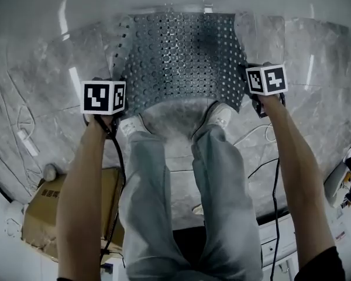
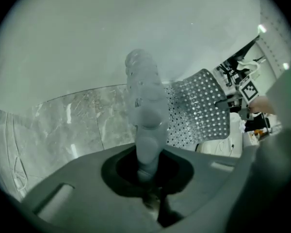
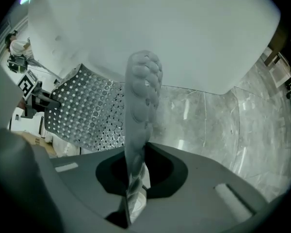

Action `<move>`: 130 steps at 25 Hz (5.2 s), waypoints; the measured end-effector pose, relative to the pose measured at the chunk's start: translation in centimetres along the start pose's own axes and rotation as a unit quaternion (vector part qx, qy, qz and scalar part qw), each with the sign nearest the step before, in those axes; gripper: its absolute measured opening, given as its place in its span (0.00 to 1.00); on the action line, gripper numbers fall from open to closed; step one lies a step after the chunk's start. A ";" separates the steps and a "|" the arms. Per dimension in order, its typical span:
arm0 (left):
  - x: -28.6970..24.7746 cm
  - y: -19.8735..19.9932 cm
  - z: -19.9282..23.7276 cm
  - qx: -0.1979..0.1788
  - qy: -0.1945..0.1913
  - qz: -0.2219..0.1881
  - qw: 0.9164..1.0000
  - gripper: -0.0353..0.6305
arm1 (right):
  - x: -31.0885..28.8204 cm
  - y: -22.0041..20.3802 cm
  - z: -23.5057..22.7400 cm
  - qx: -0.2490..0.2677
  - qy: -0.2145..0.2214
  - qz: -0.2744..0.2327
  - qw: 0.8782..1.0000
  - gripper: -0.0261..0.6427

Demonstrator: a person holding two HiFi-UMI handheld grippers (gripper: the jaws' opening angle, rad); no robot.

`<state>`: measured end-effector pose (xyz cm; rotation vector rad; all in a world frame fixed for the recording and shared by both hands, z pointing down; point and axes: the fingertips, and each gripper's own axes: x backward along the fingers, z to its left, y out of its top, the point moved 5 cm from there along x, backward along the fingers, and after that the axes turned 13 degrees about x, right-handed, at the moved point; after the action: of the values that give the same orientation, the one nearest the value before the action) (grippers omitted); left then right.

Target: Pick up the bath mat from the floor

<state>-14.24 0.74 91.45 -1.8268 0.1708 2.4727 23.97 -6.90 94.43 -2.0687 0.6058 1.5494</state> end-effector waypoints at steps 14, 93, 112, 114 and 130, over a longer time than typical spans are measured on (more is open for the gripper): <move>10.3 -1.3 -5.6 -0.048 -0.051 -0.016 0.997 0.09 | 8.7 0.0 7.9 -0.018 0.033 -0.043 0.998 0.07; 93.7 5.6 -31.7 -0.193 -0.217 -0.661 0.692 0.09 | 93.3 25.5 28.5 0.096 -0.111 -0.661 0.736 0.07; 92.1 5.7 -34.8 -0.199 -0.247 -0.636 0.704 0.09 | 93.7 24.4 26.9 0.085 -0.103 -0.657 0.742 0.07; 92.3 6.0 -34.3 -0.204 -0.243 -0.635 0.704 0.09 | 93.5 25.0 27.1 0.082 -0.103 -0.659 0.740 0.07; 92.9 6.5 -33.2 -0.206 -0.222 -0.643 0.703 0.09 | 93.2 27.1 27.5 0.107 -0.085 -0.665 0.734 0.07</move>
<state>-10.87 -11.36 -6.67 -0.7024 -1.2863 1.7161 11.12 -16.99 -5.12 -1.4259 -0.6818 0.6717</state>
